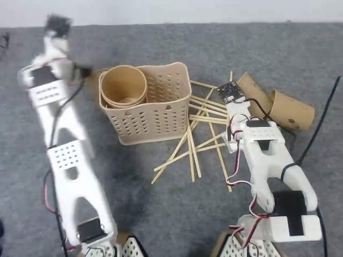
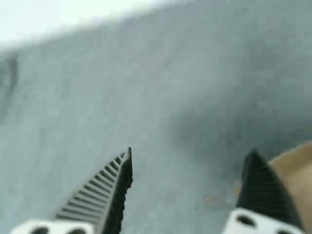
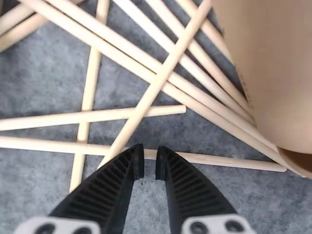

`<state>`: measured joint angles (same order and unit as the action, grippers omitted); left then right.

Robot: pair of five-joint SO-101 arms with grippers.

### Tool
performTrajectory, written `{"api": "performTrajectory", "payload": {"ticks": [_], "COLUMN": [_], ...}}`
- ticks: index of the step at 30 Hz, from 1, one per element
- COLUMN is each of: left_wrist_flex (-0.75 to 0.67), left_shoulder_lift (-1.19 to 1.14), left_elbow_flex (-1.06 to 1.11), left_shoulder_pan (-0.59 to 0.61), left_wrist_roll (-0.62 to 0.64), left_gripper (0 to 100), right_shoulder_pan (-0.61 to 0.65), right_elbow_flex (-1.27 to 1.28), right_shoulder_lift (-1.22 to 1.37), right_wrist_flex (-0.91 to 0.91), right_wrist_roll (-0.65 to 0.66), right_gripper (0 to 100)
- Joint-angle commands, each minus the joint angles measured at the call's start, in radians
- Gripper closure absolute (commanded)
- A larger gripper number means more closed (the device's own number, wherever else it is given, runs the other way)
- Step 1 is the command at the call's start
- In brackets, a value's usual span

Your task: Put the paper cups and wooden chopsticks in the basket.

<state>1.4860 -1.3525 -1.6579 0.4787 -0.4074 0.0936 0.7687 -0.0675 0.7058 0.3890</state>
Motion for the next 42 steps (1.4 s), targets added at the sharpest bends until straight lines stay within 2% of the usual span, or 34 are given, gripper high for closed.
{"api": "performTrajectory", "payload": {"ticks": [1,4,7,11,18,24,27,34,37,42], "left_wrist_flex": [0.163,0.275,0.247,0.244,0.269,0.276,0.276,0.245,0.184,0.158], "left_shoulder_lift": [0.074,0.158,0.292,0.379,0.259,0.318,0.427,0.738,0.781,0.75], "left_elbow_flex": [-0.021,-0.022,-0.024,-0.019,-0.024,0.001,0.15,0.713,0.806,0.842], "left_shoulder_pan": [0.104,0.196,0.272,0.29,0.153,0.046,0.023,-0.041,-0.054,-0.077], "left_wrist_roll": [-0.103,-0.163,-0.161,-0.16,-0.137,-0.057,-0.054,-0.043,-0.041,0.011], "left_gripper": [65,65,65,65,65,65,65,65,65,65], "right_shoulder_pan": [0.025,0.025,0.025,0.025,0.025,0.024,0.024,0.025,0.025,0.025], "right_elbow_flex": [0.005,0.005,0.005,0.005,0.005,0.005,0.005,0.002,0.002,0.002], "right_shoulder_lift": [-0.015,-0.015,-0.015,-0.015,-0.015,-0.015,-0.008,-0.001,0.001,0.001], "right_wrist_flex": [-0.012,-0.012,-0.01,-0.01,-0.007,-0.01,-0.012,-0.013,-0.013,-0.012], "right_wrist_roll": [0.012,0.012,0.012,0.012,0.012,0.014,0.014,0.014,0.014,0.014], "right_gripper": [94.3,94.3,94.3,94.3,94.3,94.3,94.3,94.3,94.3,94.3]}}
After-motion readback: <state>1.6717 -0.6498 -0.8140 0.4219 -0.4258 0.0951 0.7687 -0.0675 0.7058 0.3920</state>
